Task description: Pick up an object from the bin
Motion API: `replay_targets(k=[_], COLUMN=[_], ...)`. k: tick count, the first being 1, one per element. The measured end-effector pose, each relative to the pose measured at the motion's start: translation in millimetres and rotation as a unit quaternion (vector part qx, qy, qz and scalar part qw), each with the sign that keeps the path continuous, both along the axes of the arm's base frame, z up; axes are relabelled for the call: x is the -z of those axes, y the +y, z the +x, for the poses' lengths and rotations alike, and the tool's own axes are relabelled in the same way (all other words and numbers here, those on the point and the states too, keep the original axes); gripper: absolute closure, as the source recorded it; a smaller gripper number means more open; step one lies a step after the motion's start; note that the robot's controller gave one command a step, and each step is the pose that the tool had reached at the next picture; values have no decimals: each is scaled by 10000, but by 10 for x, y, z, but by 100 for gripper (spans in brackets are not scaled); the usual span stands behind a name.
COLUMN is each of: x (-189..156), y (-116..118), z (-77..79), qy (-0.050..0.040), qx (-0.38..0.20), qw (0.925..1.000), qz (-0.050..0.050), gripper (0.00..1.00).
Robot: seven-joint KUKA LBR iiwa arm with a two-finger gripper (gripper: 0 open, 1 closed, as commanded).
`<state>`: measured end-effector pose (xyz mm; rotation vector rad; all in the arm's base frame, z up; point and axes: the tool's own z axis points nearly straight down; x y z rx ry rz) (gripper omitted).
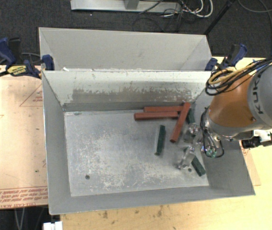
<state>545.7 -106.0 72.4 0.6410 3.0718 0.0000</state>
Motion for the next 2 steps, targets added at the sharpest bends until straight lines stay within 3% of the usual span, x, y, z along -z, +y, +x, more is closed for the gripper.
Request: replay_targets(k=[1,2], x=[-4,-4], y=[8,7], z=[-4,-4], qy=[7,6], qx=[-1,3], qw=[10000,10000], qz=[6,7], gripper=[100,0])
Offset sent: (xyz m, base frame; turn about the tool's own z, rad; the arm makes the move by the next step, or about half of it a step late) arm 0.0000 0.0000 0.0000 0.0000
